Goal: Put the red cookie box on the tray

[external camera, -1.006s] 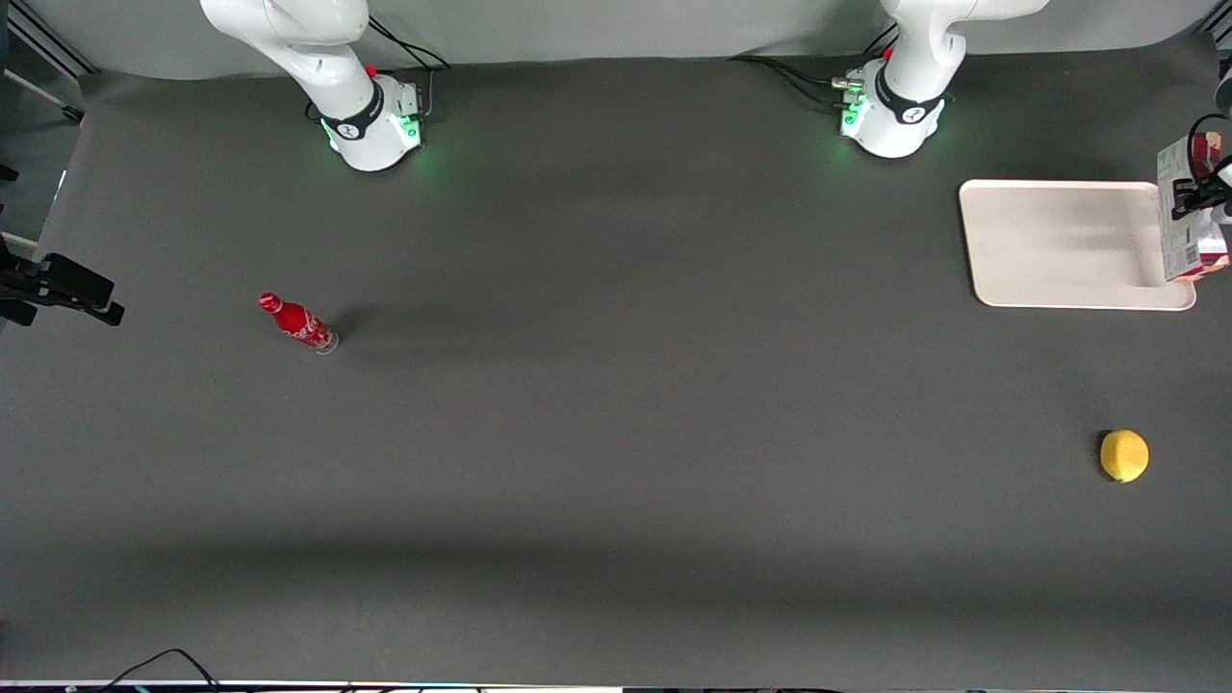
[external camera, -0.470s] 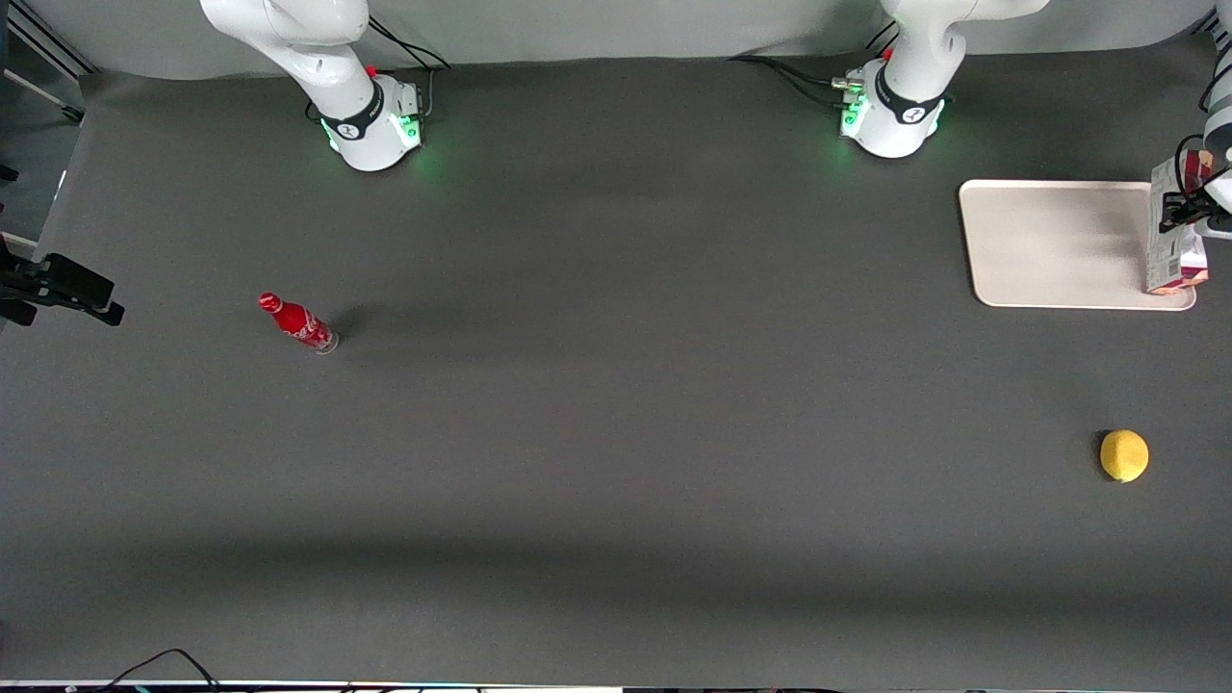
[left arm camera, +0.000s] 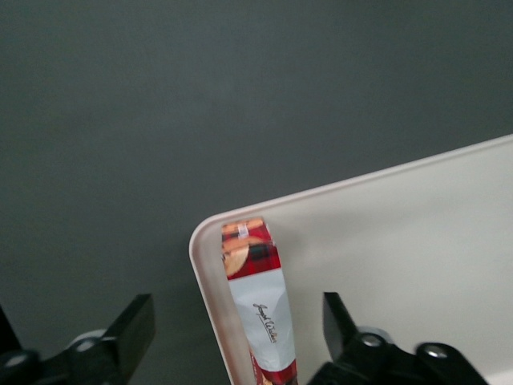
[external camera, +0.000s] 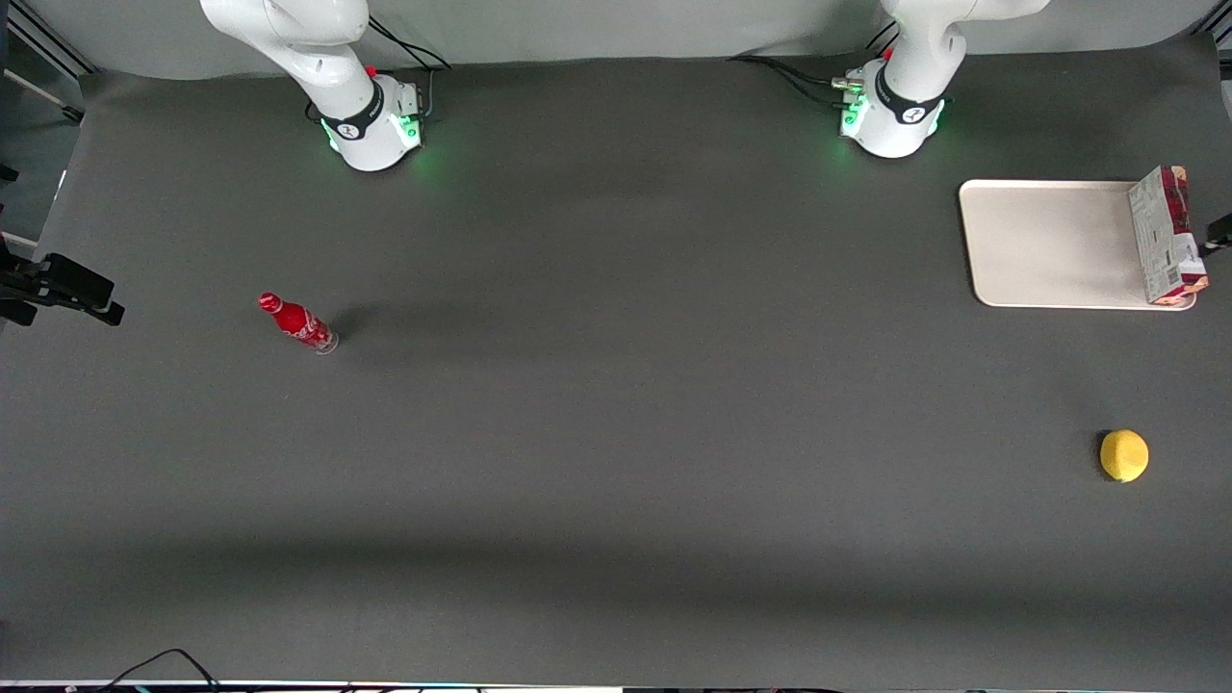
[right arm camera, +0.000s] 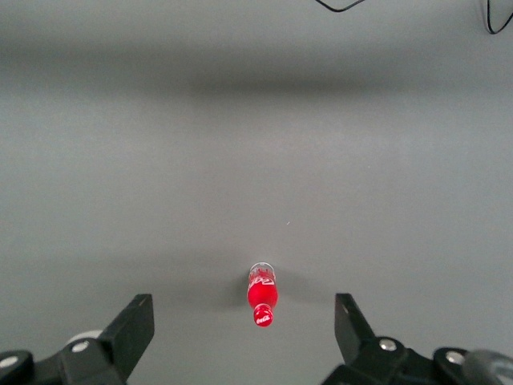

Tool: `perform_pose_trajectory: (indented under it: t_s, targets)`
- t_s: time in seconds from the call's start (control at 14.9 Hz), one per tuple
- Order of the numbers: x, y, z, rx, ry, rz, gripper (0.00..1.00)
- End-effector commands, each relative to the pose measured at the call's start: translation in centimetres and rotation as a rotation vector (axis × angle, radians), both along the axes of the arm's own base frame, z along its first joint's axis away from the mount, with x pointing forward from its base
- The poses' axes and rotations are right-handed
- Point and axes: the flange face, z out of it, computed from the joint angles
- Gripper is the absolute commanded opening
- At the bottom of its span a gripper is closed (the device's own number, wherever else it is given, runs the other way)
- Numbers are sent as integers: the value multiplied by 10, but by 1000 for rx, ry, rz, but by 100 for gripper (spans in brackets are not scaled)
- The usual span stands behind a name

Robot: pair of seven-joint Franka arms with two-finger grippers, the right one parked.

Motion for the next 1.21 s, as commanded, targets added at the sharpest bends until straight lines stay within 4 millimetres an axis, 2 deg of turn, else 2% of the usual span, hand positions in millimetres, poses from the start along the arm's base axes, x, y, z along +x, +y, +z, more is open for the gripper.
perform_pose_trajectory:
  t_s: [0.0, 0.13, 0.27, 0.4, 0.54, 0.6, 0.74, 0.8, 0.94, 1.14]
  targets:
    - [62, -17, 114, -35, 59, 82, 100]
    - [88, -48, 175, -39, 93, 138, 100]
    - [112, -99, 234, -33, 77, 130, 100]
    - [124, -163, 281, -27, 90, 163, 100]
    - [126, -253, 320, -1, 95, 180, 100]
    - [125, -296, 330, 8, 99, 192, 100]
    - [120, -360, 331, 19, 111, 198, 100]
    - [114, -385, 328, 28, 109, 205, 100]
    - [102, -415, 323, 39, 94, 197, 100]
    - [115, -421, 330, 59, 80, 168, 100]
